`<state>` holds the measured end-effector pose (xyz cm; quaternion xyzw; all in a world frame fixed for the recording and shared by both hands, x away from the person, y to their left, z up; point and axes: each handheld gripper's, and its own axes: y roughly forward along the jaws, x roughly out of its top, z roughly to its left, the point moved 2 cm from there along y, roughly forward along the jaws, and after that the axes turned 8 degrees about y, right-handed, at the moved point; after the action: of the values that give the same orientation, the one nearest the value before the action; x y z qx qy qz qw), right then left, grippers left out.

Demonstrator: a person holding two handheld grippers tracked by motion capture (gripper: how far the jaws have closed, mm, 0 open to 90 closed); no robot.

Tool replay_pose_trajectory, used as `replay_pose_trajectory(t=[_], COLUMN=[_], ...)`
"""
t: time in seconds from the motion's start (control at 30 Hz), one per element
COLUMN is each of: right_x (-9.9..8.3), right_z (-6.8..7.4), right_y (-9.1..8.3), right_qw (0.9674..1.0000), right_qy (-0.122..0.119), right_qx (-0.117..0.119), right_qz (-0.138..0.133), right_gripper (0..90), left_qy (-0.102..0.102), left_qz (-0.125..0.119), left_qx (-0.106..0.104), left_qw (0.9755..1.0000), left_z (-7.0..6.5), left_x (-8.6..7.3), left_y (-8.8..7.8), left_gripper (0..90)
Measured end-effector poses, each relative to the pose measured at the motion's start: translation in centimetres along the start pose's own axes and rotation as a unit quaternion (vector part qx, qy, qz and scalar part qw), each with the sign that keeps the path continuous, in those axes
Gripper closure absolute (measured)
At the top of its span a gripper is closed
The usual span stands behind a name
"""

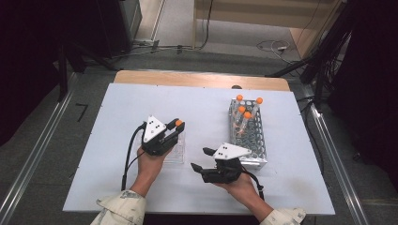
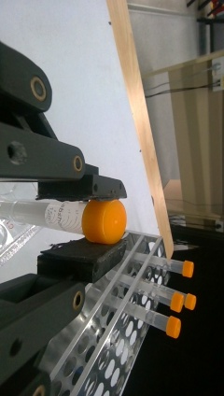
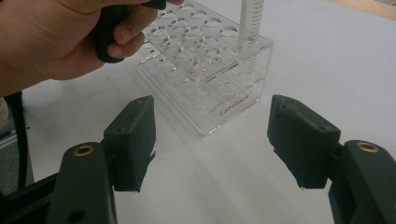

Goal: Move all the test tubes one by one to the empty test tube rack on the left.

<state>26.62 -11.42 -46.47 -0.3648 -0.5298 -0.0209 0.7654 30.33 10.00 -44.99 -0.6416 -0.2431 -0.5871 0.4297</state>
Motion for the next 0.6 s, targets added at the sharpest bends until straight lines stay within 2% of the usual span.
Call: replay_pose_trajectory(t=[0.33,0.5,0.6], right_x=[0.01,0.01,0.03], right_z=[0.01,0.01,0.0], right_y=[-0.02,-0.03,-0.04], right_qw=[1.0,1.0,1.0], right_qy=[0.001,0.002,0.002], right_qx=[0.001,0.002,0.001], right_qz=[0.0,-0.001,-0.002], right_gripper=[30.9,30.9,30.9], left_qy=[0.005,0.02,0.016], left_qz=[0.01,0.027,0.024], left_qx=[0.004,0.007,0.008], left_qw=[0.9999,0.9994,0.9995], left_z=[-0.22,-0.43,-0.47], left_x=[0.03,-0.21,-0.43], left_y=[0.13,0.31,0.39], left_gripper=[69.7,69.7,69.7])
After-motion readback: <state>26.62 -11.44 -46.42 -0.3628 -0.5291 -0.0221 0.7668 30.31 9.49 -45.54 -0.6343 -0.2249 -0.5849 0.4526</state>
